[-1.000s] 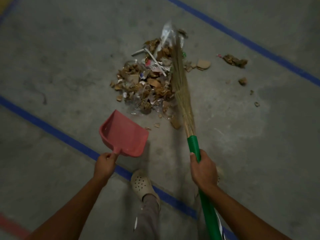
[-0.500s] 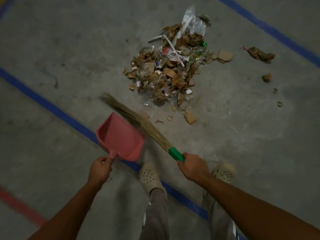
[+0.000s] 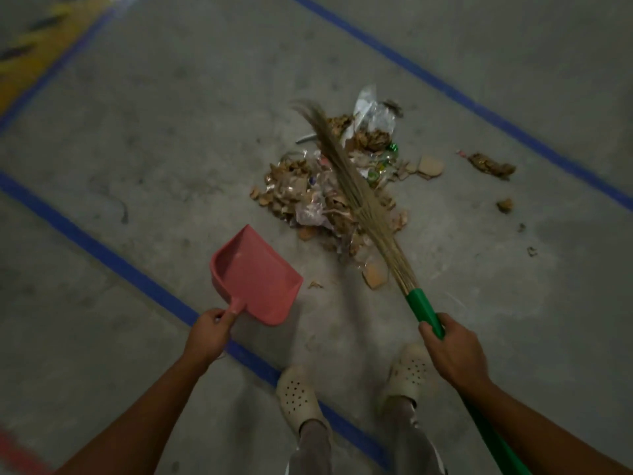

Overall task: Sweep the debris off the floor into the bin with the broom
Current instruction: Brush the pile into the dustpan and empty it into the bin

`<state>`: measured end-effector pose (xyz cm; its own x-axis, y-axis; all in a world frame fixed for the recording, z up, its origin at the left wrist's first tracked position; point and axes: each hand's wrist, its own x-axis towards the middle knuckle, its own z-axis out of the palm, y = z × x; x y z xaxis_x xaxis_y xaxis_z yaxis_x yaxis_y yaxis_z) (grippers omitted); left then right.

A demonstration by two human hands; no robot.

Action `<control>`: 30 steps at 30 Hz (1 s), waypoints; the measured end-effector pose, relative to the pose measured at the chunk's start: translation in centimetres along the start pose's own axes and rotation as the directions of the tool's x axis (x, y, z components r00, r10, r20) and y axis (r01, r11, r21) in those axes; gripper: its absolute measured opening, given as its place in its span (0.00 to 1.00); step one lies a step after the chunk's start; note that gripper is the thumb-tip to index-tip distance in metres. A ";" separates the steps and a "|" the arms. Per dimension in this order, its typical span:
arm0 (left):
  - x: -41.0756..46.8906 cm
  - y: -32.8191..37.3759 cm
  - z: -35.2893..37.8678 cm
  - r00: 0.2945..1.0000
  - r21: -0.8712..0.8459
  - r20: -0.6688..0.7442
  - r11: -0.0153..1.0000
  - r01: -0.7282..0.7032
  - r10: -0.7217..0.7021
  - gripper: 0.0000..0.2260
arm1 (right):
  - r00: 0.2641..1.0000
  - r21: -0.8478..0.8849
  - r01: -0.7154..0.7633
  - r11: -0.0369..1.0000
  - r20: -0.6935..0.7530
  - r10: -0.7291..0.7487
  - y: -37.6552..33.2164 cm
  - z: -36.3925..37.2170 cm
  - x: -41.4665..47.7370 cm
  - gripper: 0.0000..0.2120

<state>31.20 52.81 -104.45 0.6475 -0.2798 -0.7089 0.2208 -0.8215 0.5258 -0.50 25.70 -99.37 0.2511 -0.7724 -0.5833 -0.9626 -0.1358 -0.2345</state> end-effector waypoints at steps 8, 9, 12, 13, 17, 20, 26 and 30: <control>5.5 5.4 -2.1 0.995 0.062 -0.094 0.998 0.033 -0.027 0.25 | 0.992 0.054 0.110 0.993 0.064 -0.113 -8.9 1.2 8.7 0.16; 6.4 5.6 -2.1 0.994 0.057 -0.106 0.998 0.037 -0.031 0.24 | 0.986 0.042 0.141 0.989 0.081 -0.144 -10.7 2.3 10.2 0.17; 9.1 5.6 -2.1 0.990 0.080 -0.141 0.996 0.045 -0.033 0.23 | 0.957 0.021 0.240 0.971 0.165 -0.240 -16.0 5.9 13.8 0.20; 9.8 5.5 -2.0 0.989 0.090 -0.146 0.995 0.044 -0.030 0.24 | 0.945 0.027 0.263 0.964 0.196 -0.263 -17.6 7.2 14.7 0.19; 12.0 4.8 -1.0 0.989 0.119 -0.140 0.991 0.064 -0.046 0.24 | 0.922 -0.037 0.258 0.965 0.310 -0.234 -20.9 11.5 17.7 0.19; 12.4 4.5 0.0 0.989 0.134 -0.133 0.988 0.078 -0.060 0.26 | 0.928 -0.073 0.154 0.985 0.353 -0.119 -18.7 12.3 18.8 0.18; 10.9 6.1 2.0 0.994 0.158 -0.081 0.983 0.091 -0.079 0.31 | 0.962 -0.113 0.022 0.993 0.273 0.009 -5.9 9.4 17.1 0.19; 10.1 7.7 3.4 0.999 0.210 -0.019 0.976 0.050 -0.047 0.30 | 0.973 -0.080 -0.057 0.995 0.217 0.073 2.1 6.5 14.1 0.20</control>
<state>36.94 41.96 -109.21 0.6503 -0.2310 -0.7237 0.0951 -0.9204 0.3792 1.69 18.52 -113.12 0.1964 -0.6269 -0.7539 -0.9803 -0.1406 -0.1385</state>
